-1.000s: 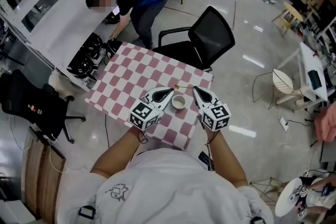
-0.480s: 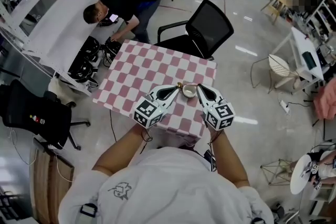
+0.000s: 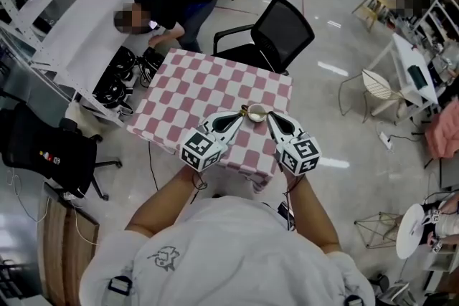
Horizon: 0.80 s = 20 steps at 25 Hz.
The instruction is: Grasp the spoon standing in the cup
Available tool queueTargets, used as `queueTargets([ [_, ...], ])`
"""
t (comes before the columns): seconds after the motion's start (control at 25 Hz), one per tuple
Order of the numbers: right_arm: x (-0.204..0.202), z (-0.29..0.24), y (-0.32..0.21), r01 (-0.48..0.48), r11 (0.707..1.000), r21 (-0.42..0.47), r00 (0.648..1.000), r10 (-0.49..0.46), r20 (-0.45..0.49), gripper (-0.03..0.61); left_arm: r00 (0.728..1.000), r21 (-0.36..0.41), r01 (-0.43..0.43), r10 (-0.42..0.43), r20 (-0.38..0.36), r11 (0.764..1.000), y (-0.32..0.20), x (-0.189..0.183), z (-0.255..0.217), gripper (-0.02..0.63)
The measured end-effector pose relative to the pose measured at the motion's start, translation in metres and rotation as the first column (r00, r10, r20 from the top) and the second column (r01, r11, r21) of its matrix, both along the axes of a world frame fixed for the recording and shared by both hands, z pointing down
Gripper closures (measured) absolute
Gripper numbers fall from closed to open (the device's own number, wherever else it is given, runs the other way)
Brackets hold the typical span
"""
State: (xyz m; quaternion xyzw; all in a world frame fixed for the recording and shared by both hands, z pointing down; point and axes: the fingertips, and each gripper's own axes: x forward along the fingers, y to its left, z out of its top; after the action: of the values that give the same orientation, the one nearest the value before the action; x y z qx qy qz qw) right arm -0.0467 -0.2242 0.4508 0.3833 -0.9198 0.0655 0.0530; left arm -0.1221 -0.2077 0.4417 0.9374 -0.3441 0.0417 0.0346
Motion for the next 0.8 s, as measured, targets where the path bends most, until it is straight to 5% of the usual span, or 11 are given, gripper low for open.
queueTargets([
  [0.8, 0.099, -0.002, 0.117, 0.112, 0.994, 0.018, 0.994, -0.112, -0.004, 0.546, 0.992, 0.013, 0.127, -0.127, -0.005, 0.992, 0.112, 0.089, 0.0, 0.6],
])
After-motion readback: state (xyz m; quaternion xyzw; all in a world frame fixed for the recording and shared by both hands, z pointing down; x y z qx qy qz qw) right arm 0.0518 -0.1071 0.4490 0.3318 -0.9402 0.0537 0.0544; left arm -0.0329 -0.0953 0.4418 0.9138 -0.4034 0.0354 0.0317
